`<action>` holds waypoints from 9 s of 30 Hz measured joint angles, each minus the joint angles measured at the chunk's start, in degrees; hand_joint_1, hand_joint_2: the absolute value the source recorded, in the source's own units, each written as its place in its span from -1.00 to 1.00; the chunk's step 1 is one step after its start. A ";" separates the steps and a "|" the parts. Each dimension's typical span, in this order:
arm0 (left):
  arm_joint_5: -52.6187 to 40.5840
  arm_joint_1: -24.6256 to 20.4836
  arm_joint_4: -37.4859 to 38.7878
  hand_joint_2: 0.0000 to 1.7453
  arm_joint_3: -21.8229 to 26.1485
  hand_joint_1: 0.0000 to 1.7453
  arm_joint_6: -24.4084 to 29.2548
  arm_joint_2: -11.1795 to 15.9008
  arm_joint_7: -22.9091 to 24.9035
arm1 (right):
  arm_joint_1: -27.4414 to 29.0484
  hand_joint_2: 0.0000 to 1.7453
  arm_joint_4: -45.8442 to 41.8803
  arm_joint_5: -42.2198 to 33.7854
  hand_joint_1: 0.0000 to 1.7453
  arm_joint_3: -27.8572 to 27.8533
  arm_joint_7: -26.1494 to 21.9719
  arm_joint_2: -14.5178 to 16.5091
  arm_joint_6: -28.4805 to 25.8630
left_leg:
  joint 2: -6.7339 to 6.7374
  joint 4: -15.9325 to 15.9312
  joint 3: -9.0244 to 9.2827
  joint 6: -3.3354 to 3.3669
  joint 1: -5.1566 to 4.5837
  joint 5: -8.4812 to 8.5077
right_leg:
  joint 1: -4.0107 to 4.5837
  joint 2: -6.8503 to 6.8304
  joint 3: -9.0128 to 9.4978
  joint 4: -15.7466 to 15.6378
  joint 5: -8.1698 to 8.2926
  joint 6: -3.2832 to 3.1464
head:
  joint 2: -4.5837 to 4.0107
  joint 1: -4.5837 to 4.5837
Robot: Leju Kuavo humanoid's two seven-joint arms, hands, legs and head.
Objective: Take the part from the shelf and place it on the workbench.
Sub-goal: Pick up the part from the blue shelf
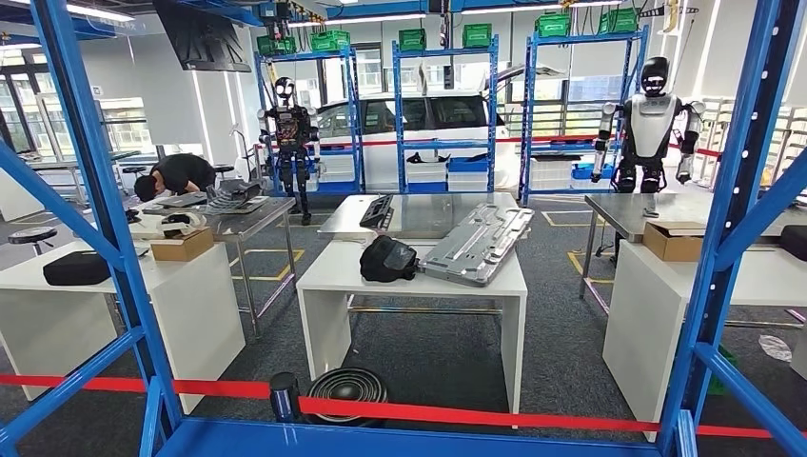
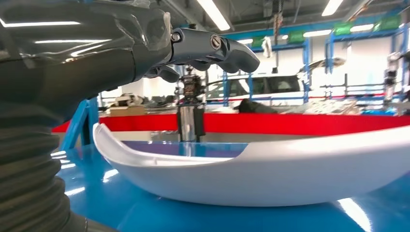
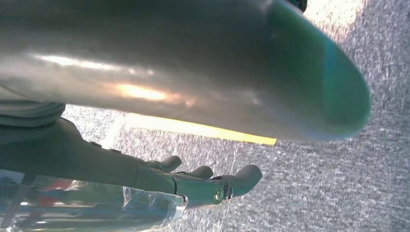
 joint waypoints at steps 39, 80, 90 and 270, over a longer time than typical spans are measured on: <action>25.71 3.87 -9.77 -1.00 -1.09 -1.00 -6.94 -0.45 -8.11 | 0.89 -1.00 -0.24 0.00 -1.00 0.17 -0.13 0.46 -1.98 | 0.04 -13.28 6.57 2.71 -1.07 5.93 | 0.11 0.10 -0.58 0.59 -0.07 0.78 | 0.01 -0.09; 26.89 2.79 -10.31 -1.00 -3.61 -1.00 -7.42 -0.42 -9.80 | 0.96 -1.00 1.93 0.00 -1.00 -0.30 0.37 0.97 0.21 | -0.02 -16.14 7.06 3.06 -0.55 8.56 | -0.14 0.00 -5.19 10.42 -3.75 2.24 | 0.01 0.43; 28.06 2.66 -10.29 -1.00 -3.93 -1.00 -8.20 -0.29 -10.14 | 0.95 -1.00 2.06 0.00 -1.00 -0.41 0.28 0.86 0.02 | -0.18 -6.72 2.68 0.38 -0.08 3.35 | -0.40 0.09 0.01 0.13 -0.37 0.03 | 0.01 0.13; 21.81 -1.60 -4.02 1.00 -3.03 -1.00 -11.80 3.81 -7.79 | 0.44 -1.00 4.51 0.00 -1.00 0.07 0.40 0.23 4.77 | 0.04 -14.25 6.45 1.79 -1.03 7.17 | 0.03 -0.07 0.31 -0.15 -0.30 0.90 | 0.01 0.33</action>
